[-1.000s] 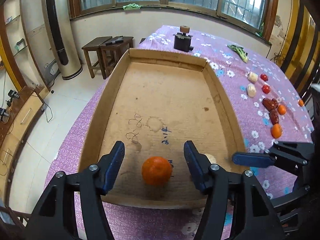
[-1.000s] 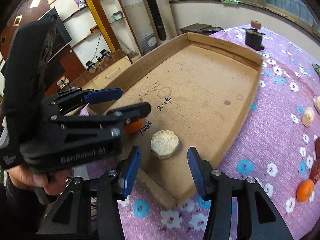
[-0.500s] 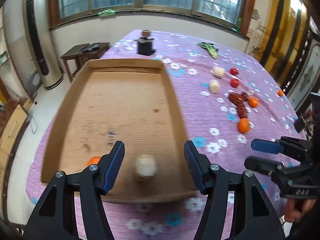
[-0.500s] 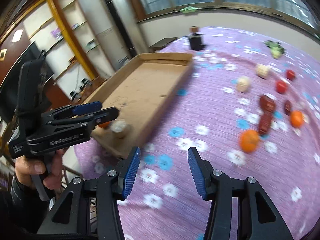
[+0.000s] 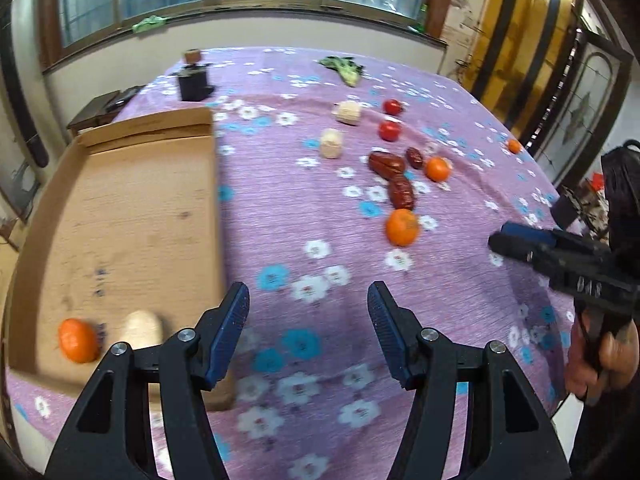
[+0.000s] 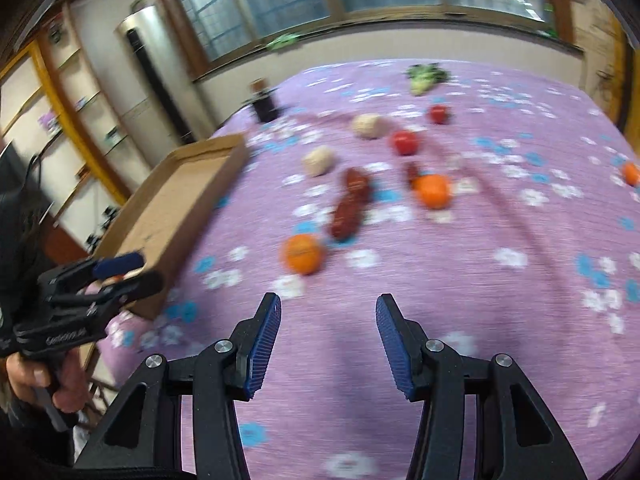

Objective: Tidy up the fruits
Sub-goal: 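Withdraw both tools from the tray back toward the fruit, then grasp a second tangerine with the left tool while the right tool grasps another tangerine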

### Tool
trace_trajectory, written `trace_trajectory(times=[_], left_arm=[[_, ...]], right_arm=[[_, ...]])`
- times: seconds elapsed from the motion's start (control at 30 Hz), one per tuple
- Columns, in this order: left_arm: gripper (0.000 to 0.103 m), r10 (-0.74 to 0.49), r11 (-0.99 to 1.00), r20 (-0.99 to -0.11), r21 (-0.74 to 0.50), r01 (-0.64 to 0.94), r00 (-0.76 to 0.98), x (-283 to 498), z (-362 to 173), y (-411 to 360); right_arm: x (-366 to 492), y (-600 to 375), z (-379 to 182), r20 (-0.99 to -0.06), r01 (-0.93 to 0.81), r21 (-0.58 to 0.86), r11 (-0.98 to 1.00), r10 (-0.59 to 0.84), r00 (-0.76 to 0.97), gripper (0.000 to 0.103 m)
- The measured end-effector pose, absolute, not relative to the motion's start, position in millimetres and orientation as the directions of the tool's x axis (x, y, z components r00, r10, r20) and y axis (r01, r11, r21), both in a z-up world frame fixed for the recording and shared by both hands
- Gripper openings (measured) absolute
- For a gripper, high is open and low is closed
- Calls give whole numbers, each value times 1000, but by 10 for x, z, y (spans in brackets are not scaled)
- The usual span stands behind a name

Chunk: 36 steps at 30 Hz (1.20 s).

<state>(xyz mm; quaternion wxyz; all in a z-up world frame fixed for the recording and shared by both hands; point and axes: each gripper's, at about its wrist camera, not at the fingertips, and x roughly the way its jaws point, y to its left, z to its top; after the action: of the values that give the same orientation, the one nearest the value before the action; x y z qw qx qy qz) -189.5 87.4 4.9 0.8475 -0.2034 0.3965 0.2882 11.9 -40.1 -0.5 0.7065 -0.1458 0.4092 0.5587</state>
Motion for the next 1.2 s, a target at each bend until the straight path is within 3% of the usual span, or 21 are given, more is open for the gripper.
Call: trace_trajectory(times=[0.37,0.6,0.73,0.9,1.1,1.13,1.17,1.2], left_arm=[[60,223,837,-802,-135,-531,555,-1056,-106,718],[60,220,846,-826,-104,-523,519,-689,-297,794],[60,211,857,-831,-96,-506,515,-596,-367,816],[60,208,863,-828,-95,-496,521,-541,-400,868],[59,210,872,-814,-95,-481,541,-513,-409,890],[54,214,873,-811,-91,-479,544,-515,-409,887],[41,216,874,-808,-89,-477,547,-516,-405,888],[35,220,875,-806,-86,-477,549,-522,-402,891]], right_arm=[[1465,-859,339,-733,-791,167,588,611,299,51],[2767,-1060,528,-740,-565,133,814,461,490,52],[3346,-883,422,-784,-479,109,871,372,497,53],[3721,-435,107,-834,-419,-54,906,190,519,52],[4072,-271,-196,-866,-368,-54,928,140,479,53],[4082,-248,-219,-874,-374,-42,926,147,463,54],[4064,-217,-243,-880,-391,-27,920,164,447,51],[4025,-181,-260,-882,-411,-15,912,181,435,45]])
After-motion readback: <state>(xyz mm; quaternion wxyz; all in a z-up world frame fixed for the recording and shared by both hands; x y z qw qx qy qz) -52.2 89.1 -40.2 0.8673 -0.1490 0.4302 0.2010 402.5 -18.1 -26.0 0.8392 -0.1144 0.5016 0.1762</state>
